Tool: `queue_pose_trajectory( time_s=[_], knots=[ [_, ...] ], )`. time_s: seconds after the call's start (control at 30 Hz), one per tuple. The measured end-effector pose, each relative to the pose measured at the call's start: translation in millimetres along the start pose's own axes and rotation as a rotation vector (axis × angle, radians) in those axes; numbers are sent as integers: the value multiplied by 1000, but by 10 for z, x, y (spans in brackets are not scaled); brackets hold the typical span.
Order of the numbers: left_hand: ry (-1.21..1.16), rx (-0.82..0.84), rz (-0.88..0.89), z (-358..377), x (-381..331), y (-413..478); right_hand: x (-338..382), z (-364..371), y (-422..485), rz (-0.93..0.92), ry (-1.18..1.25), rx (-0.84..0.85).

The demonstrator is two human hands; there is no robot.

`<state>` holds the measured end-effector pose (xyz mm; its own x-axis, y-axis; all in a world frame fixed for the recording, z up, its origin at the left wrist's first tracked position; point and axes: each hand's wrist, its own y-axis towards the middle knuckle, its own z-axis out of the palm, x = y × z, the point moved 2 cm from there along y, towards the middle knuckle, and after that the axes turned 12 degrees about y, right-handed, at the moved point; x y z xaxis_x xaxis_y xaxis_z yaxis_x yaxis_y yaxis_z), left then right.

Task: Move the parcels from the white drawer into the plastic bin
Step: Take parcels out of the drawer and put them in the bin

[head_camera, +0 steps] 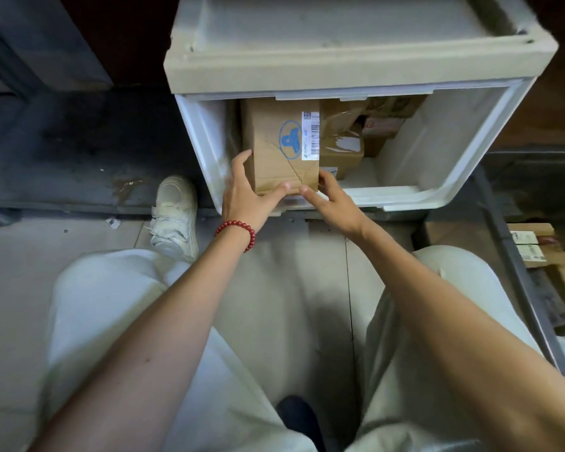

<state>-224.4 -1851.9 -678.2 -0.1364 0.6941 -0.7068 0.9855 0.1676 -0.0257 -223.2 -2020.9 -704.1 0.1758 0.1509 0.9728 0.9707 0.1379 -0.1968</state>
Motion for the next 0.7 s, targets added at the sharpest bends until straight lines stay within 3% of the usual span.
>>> queue_pose_trajectory(
  time_s=[0.13, 0.4, 0.53, 0.7],
  knots=[
    [-138, 39, 14, -104, -55, -177, 141, -56, -209, -15, 57, 36],
    [-176, 83, -19, -251, 18, -464, 265, -84, -811, 8, 123, 95],
    [-213, 192, -60, -312, 83, -581, 278, -88, -968, 69, 140, 97],
    [-183, 206, 29, -330, 48, -760, 272, -135, -1014, 146, 277, 40]
  ],
)
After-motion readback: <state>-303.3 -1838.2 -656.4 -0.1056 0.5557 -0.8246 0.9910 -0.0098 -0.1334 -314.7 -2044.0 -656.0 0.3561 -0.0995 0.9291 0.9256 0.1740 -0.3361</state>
